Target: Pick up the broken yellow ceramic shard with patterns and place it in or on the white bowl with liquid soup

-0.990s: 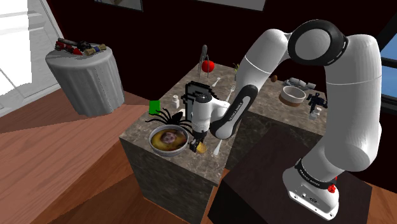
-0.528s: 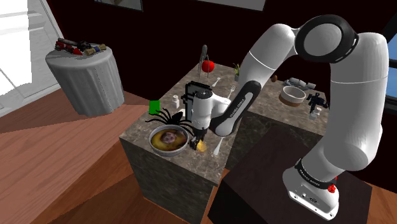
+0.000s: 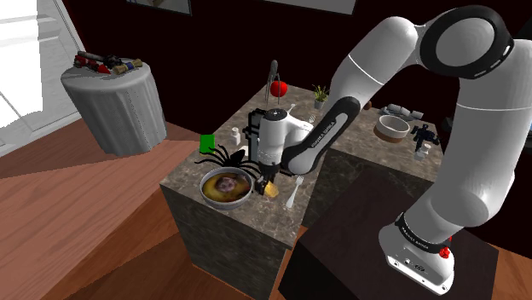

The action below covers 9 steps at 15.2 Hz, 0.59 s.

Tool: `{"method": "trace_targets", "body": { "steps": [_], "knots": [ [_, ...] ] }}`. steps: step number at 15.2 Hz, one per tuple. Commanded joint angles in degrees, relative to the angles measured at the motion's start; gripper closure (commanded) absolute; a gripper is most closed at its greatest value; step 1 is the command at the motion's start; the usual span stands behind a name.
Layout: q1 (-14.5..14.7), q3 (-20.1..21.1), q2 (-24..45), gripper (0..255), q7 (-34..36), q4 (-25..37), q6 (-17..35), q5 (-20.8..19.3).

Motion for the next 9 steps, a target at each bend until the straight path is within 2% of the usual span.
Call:
{"method": "trace_targets", "body": {
  "steps": [1, 9],
  "knots": [
    [-1.0, 1.3, -1.6, 255, -1.1, -0.3, -1.2, 1.5],
    [-4.3, 5.7, -7.9, 255, -5.5, -1.2, -6.0, 7.7]
  ]
}}
